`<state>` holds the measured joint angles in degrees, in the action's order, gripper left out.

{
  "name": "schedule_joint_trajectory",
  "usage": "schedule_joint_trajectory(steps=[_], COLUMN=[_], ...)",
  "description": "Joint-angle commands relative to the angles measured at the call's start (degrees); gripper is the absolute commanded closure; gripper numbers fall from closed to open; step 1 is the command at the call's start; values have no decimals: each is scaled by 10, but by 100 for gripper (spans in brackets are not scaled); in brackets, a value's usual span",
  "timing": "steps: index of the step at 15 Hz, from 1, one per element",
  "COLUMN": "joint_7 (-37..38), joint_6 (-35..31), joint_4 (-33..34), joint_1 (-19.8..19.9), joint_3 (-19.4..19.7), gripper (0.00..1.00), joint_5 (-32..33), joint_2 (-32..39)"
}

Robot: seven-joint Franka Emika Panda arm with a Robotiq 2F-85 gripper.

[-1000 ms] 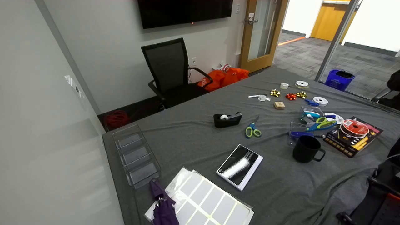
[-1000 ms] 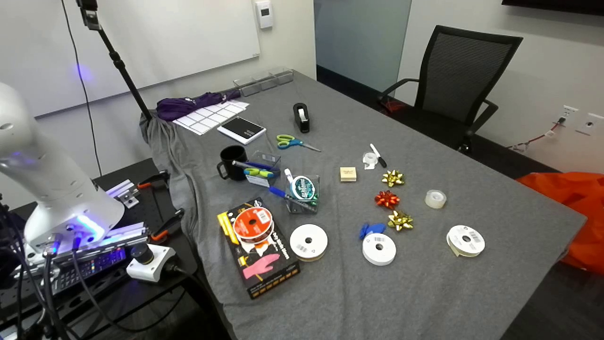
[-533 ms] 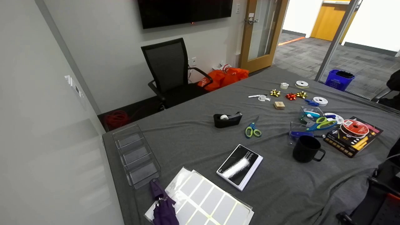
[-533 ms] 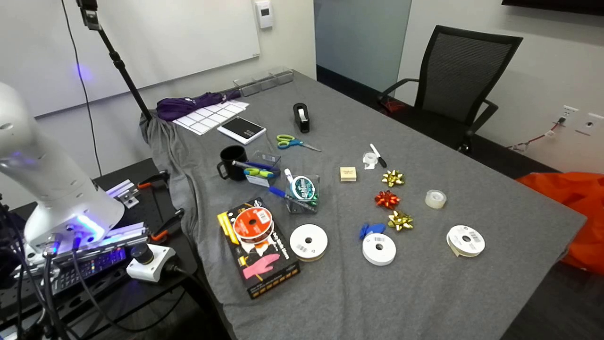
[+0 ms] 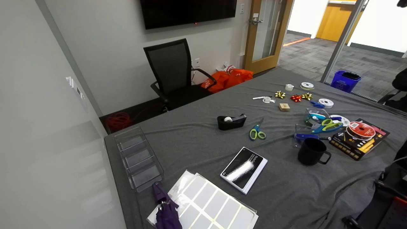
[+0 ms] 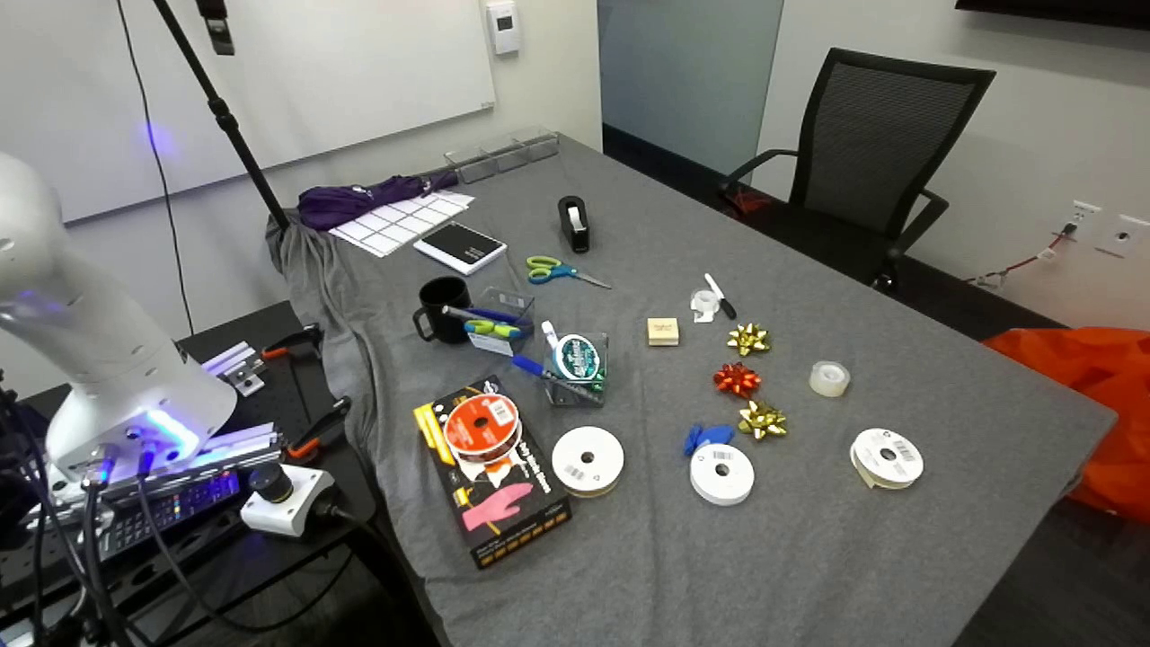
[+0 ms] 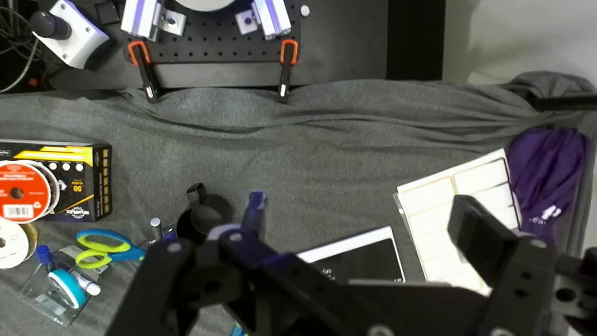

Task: Move the scissors from the bowl to the cup

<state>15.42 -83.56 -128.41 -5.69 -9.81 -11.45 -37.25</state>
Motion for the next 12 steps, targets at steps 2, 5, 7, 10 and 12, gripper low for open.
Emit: schedule_joint_trajectory(steps=[2, 5, 7, 10, 12], joint_7=[30, 49, 48, 45, 40], joint_6=[-116, -207, -264, -323, -347], joint_4=[-38, -72, -94, -122, -138], joint_1=[47, 67, 75, 87, 96], joint_3=[30, 50, 63, 81, 92], gripper=[0, 0, 0, 0, 0], joint_5=[-26, -39, -46, -42, -33], joint_2=[20, 34, 43, 57, 64])
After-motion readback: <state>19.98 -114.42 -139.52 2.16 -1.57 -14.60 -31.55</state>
